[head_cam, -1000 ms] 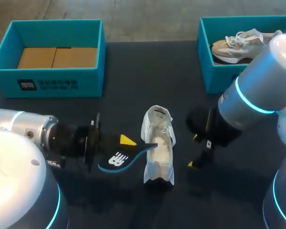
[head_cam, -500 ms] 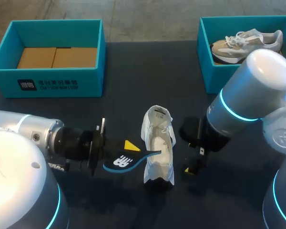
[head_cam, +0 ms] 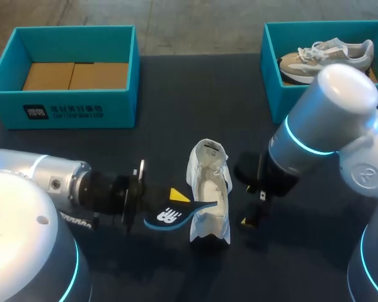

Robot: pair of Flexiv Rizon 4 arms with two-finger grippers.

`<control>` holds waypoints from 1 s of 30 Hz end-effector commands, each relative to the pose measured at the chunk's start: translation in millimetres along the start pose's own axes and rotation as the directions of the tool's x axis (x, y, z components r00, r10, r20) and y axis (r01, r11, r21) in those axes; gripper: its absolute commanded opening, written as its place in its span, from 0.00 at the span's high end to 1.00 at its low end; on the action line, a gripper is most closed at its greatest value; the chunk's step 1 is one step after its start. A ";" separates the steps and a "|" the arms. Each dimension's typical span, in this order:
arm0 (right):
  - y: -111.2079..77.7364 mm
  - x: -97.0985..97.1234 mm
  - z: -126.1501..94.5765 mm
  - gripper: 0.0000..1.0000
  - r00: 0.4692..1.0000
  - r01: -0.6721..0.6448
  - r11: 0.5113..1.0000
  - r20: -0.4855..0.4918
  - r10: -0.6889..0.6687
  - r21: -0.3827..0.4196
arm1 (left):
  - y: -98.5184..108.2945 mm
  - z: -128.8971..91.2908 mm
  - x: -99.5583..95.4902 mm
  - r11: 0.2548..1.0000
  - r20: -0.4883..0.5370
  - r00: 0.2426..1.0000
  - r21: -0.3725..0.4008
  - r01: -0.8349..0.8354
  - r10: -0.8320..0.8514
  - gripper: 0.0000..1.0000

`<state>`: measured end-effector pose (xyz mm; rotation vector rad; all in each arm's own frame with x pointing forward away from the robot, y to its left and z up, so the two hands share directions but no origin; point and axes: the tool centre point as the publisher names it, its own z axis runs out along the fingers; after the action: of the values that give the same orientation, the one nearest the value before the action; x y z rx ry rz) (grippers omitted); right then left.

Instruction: Take the shoe out of the shoebox, open the shoe tongue, remove and reinsert the insole, then place the shoe into the shoebox

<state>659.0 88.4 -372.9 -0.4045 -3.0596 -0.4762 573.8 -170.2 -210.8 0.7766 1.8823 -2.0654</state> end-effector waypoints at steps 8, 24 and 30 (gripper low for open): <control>2.3 -0.3 1.5 0.00 1.000 0.000 1.000 -0.001 0.000 0.004 | 1.0 4.4 3.9 1.000 -0.003 1.000 0.008 -0.003 0.003 1.00; 8.1 8.1 -1.9 0.00 0.996 0.089 0.996 0.009 -0.089 -0.002 | 16.8 20.5 5.5 0.998 -0.023 1.000 0.065 -0.017 0.018 1.00; 10.4 13.3 -2.3 0.00 0.994 0.110 0.994 0.001 -0.110 0.009 | 22.4 24.5 4.9 0.998 -0.023 1.000 0.063 -0.020 0.022 1.00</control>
<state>650.5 98.0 -367.4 -0.2366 -3.0922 -0.4750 572.6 -190.2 -227.2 0.8351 1.8273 -2.1142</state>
